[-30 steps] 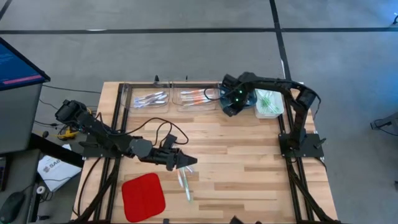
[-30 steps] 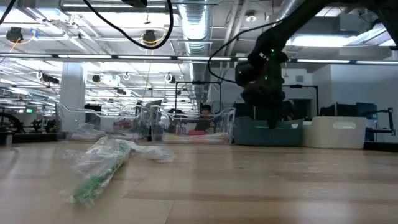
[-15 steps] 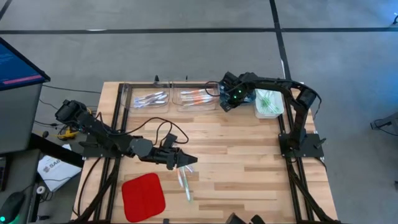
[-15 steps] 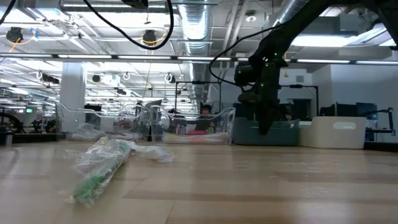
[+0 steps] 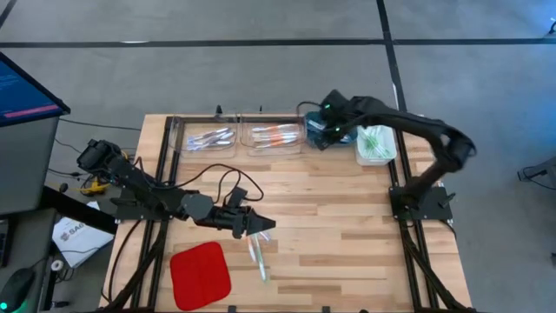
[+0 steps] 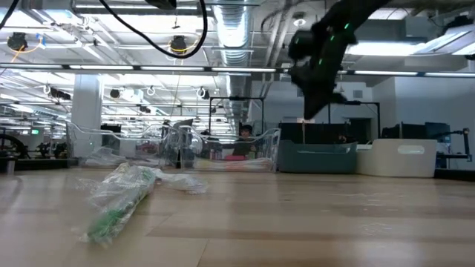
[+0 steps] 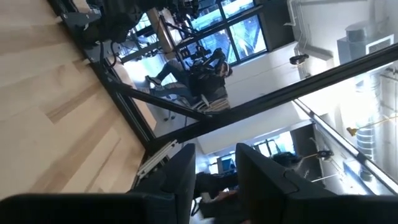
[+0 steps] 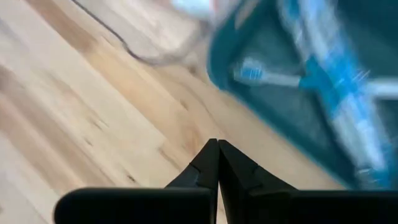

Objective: Pick & Place Toothbrushes
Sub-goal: Put the violet toothbrush into the left transparent bin

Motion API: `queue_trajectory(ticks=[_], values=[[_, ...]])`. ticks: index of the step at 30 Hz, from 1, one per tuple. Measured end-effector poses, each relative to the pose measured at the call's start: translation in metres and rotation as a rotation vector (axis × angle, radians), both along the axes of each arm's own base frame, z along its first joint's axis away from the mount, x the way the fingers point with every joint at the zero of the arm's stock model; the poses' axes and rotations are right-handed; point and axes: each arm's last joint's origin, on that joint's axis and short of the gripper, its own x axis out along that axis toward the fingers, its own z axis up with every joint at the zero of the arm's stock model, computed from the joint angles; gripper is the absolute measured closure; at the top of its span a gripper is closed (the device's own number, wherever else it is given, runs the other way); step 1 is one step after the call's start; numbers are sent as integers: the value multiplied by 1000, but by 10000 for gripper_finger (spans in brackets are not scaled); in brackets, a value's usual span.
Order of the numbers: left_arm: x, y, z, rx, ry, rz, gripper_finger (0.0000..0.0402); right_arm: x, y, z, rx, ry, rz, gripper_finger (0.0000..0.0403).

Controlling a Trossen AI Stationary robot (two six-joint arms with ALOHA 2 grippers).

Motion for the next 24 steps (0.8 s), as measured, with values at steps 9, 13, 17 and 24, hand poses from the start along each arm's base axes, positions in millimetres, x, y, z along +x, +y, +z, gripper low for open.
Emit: queue_trajectory(ticks=[9,13,17,24], values=[[3,6,0,53,-4,20,293,-36,49,83,-139,-303,99,403],[5,12,0,59,-6,20,293,-44,76,102,-121,-402,104,403],[8,17,0,85,-15,-107,293,-44,105,111,-48,-461,121,403],[1,14,10,138,-106,-435,293,-28,157,113,104,-512,202,403]])
